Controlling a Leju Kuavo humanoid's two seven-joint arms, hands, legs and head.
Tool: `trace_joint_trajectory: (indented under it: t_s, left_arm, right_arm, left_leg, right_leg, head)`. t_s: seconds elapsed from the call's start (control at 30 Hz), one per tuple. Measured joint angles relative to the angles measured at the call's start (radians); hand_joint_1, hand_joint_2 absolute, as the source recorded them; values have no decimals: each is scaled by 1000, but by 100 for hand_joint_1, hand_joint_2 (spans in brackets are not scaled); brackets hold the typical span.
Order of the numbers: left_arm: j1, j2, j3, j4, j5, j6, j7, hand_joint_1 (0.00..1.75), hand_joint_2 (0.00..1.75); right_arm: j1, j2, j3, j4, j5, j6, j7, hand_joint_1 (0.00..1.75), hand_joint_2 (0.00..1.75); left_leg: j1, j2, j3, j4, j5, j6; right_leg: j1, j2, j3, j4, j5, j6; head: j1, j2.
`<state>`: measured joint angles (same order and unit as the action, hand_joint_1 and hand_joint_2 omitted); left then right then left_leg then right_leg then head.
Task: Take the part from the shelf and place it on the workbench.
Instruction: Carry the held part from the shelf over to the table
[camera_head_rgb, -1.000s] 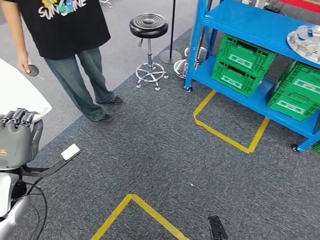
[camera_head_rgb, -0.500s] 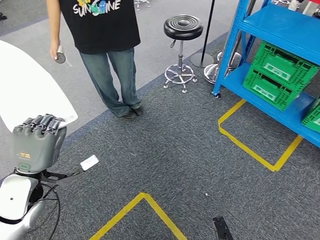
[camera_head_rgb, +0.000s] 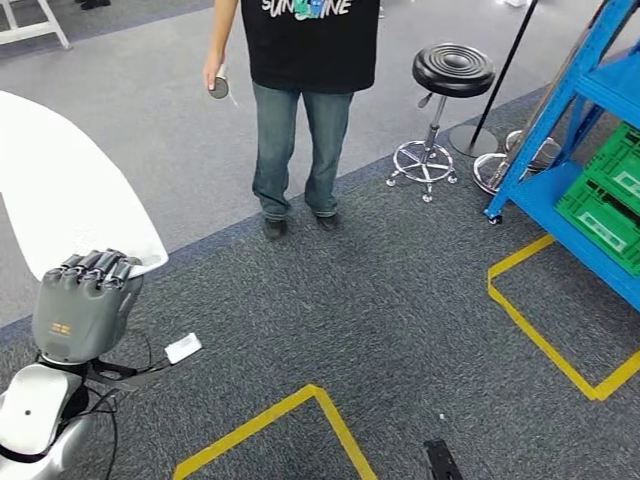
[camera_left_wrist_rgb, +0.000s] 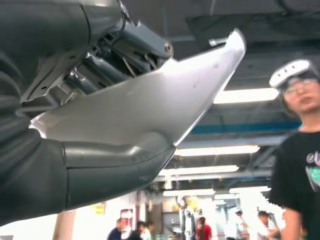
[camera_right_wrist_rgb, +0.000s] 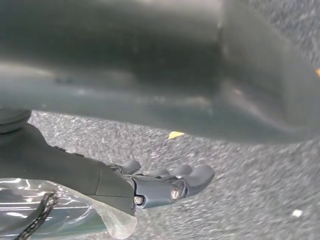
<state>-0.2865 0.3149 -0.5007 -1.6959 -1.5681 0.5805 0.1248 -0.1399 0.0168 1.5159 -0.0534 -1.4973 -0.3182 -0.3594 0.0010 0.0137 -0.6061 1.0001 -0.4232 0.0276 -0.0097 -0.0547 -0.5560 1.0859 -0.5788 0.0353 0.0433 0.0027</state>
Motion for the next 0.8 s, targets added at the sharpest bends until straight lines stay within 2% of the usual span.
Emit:
trace_joint_trajectory:
  t_s: [0.03, 0.07, 0.1, 0.13, 0.17, 0.2, 0.23, 0.27, 0.3, 0.33, 0.4, 0.43, 0.47, 0.53, 0.57, 0.6, 0.63, 0.67, 0.7, 0.77, 0.8]
  left_arm:
    - [3, -2, 2, -3, 0, 0, -1, 175, 175]
    - [7, -3, 2, -5, 0, 0, -2, 175, 175]
    - [13, -5, 2, -6, 0, 0, -6, 175, 175]
    - [20, -7, 4, -7, 0, 0, -15, 175, 175]
    - [26, -10, 8, -8, 0, 0, -29, 175, 175]
    - [32, -14, 13, -9, 0, 0, -47, 175, 175]
    - [37, -20, 18, -10, 0, -1, -62, 175, 175]
    - [39, -26, 22, -10, 0, -3, -71, 175, 175]
    - [40, -30, 22, -10, 0, -5, -71, 175, 175]
    - [39, -31, 19, -10, 0, -9, -65, 175, 175]
    - [38, -30, 12, -10, 0, -17, -47, 175, 175]
    - [34, -27, 5, -10, 0, -22, -29, 175, 175]
    - [22, -19, -9, -10, 0, -32, 4, 175, 175]
    - [-29, 5, -68, -9, 0, -58, 124, 175, 175]
    - [-63, 20, -112, -8, 0, -71, 198, 175, 175]
    - [-96, 35, -159, -7, 0, -81, 264, 175, 175]
    - [-126, 48, -207, -6, 0, -88, 318, 175, 175]
    - [-152, 60, -252, -4, 0, -94, 353, 175, 175]
    - [-176, 68, -291, -4, 0, -98, 374, 175, 175]
    - [-215, 78, -352, -2, -1, -106, 391, 175, 175]
    - [-231, 79, -373, -1, -1, -109, 393, 175, 175]
  right_arm:
    - [2, 0, 0, 0, 0, 0, 2, 0, 0]
    - [5, 0, 1, 0, 0, 0, 4, 0, 0]
    - [8, 0, 2, 0, 0, 0, 5, 0, 0]
    - [10, 0, 2, 1, 0, 1, 8, 0, 0]
    - [10, 0, 4, 1, 0, 2, 10, 0, 0]
    - [11, 0, 6, 3, 0, 4, 11, 0, 0]
    - [11, 0, 8, 5, 0, 7, 12, 0, 0]
    - [10, 1, 11, 8, 0, 10, 11, 0, 0]
    - [10, 1, 15, 10, 0, 14, 9, 0, 0]
    - [10, 1, 18, 12, 0, 18, 6, 0, 0]
    - [9, 4, 23, 15, 0, 23, -1, 0, 0]
    - [7, 7, 25, 16, 0, 25, -5, 0, 0]
    - [6, 9, 26, 17, 0, 26, -10, 0, 0]
    - [5, 10, 28, 18, 0, 31, -20, 0, 0]
    - [6, 10, 28, 18, 0, 34, -26, 0, 0]
    - [6, 10, 28, 18, 0, 36, -33, 0, 0]
    - [6, 10, 28, 18, 0, 38, -42, 0, 0]
    - [5, 10, 28, 18, 0, 40, -51, 0, 0]
    - [2, 10, 28, 18, -1, 41, -58, 0, 0]
    - [-1, 10, 28, 17, -1, 41, -57, 0, 0]
    - [-2, 10, 28, 17, -1, 40, -51, 0, 0]
  left_leg:
    - [0, -13, 0, 0, 0, 4]
    - [-2, -28, 0, 0, 0, 6]
    - [-3, -44, 0, 0, -1, 7]
    - [-4, -61, 1, 0, -1, 8]
    - [-6, -76, 3, 1, -1, 7]
    - [-6, -91, 5, 1, -2, 7]
    - [-5, -105, 6, 2, -2, 6]
    - [-5, -119, 4, 4, -3, 3]
    - [-3, -131, 1, 5, -2, -2]
    - [0, -144, -4, 6, -1, -8]
    - [5, -163, -11, 7, 3, -21]
    - [4, -149, -14, 13, -1, -26]
    - [2, -120, -25, 35, -16, -30]
    - [1, -48, -75, 142, -72, -37]
    - [4, -29, -110, 213, -104, -42]
    - [7, -23, -137, 270, -123, -45]
    - [9, -20, -149, 298, -126, -47]
    - [10, -17, -139, 281, -107, -49]
    - [10, -10, -109, 227, -74, -48]
    - [2, 34, -31, 80, -19, -41]
    - [-4, 53, -7, 33, -9, -34]
  right_leg:
    - [0, 30, -36, 74, -32, 0]
    - [0, 45, -77, 150, -59, 0]
    - [0, 52, -110, 204, -70, -1]
    - [0, 54, -127, 220, -61, -3]
    - [0, 57, -125, 194, -31, -6]
    - [0, 65, -103, 131, 13, -10]
    - [-1, 88, -73, 55, 53, -14]
    - [-3, 113, -44, -13, 81, -18]
    - [-4, 132, -23, -58, 96, -19]
    - [-4, 144, -13, -78, 98, -20]
    - [-2, 126, -6, -84, 100, -23]
    - [-3, 114, -3, -88, 102, -27]
    - [-3, 101, 1, -92, 104, -32]
    - [-1, 70, 5, -96, 103, -40]
    - [2, 53, 5, -96, 101, -43]
    - [3, 36, 5, -96, 100, -43]
    - [4, 20, 6, -95, 98, -43]
    - [4, 6, 8, -95, 96, -42]
    - [4, -8, 11, -95, 94, -40]
    - [7, -31, 19, -94, 87, -34]
    - [9, -41, 21, -94, 84, -30]
  head:
    - [2, 0]
    - [4, 0]
    - [4, 0]
    - [4, 0]
    - [4, 0]
    - [4, 0]
    - [4, 0]
    - [4, 0]
    - [4, 0]
    - [4, 0]
    - [5, 0]
    - [4, 0]
    - [2, 0]
    - [-2, 0]
    - [-3, 0]
    - [-3, 0]
    - [-3, 0]
    - [-3, 0]
    - [-3, 0]
    - [-3, 0]
    - [-3, 0]
